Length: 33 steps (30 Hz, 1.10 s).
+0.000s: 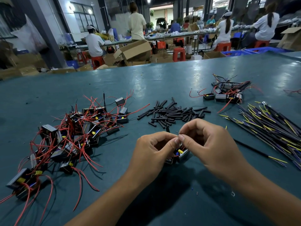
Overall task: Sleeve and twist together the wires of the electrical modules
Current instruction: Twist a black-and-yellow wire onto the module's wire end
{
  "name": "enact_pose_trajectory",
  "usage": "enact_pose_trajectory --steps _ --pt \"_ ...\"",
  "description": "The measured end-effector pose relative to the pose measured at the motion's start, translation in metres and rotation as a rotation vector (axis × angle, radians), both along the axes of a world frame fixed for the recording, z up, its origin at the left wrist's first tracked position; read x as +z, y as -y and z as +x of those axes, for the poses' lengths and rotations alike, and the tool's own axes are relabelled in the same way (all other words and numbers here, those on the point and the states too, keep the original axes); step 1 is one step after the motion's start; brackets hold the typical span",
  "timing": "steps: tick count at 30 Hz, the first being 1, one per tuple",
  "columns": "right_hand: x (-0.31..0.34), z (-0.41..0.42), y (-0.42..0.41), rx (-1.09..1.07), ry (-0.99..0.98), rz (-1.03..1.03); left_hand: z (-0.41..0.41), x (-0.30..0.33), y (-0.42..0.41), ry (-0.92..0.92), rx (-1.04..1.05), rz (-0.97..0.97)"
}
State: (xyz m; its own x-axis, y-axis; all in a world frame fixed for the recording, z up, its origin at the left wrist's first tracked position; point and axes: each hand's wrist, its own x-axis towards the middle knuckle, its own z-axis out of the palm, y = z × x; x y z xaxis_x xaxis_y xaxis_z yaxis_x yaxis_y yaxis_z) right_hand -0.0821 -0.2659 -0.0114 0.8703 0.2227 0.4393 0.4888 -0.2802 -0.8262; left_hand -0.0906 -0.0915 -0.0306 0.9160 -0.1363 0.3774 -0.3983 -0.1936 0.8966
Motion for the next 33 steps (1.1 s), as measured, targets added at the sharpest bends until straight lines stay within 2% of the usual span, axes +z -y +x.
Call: enact_pose_trajectory --steps 11,13,16,19,25,30,33 --pt "0.003 -0.003 0.0 -0.013 0.098 -0.102 -0.005 0.004 0.001 0.045 0.058 0.071" --pt "0.004 -0.003 -0.001 -0.016 0.114 -0.108 -0.007 0.008 -0.001 0.16 0.132 0.129" --pt "0.005 -0.004 0.0 -0.01 0.152 -0.156 -0.009 0.017 -0.003 0.471 0.218 0.33" --pt "0.005 -0.005 0.0 -0.005 0.184 -0.193 -0.009 0.021 -0.003 0.589 0.276 0.467" --pt "0.005 -0.008 0.0 -0.052 0.284 -0.315 -0.01 0.026 -0.004 0.529 0.26 0.601" --pt "0.006 -0.01 -0.002 -0.058 0.295 -0.336 -0.015 0.031 -0.002 0.51 0.209 0.728" --pt "0.005 -0.01 -0.004 -0.048 0.283 -0.322 -0.018 0.033 0.0 0.475 0.178 0.702"
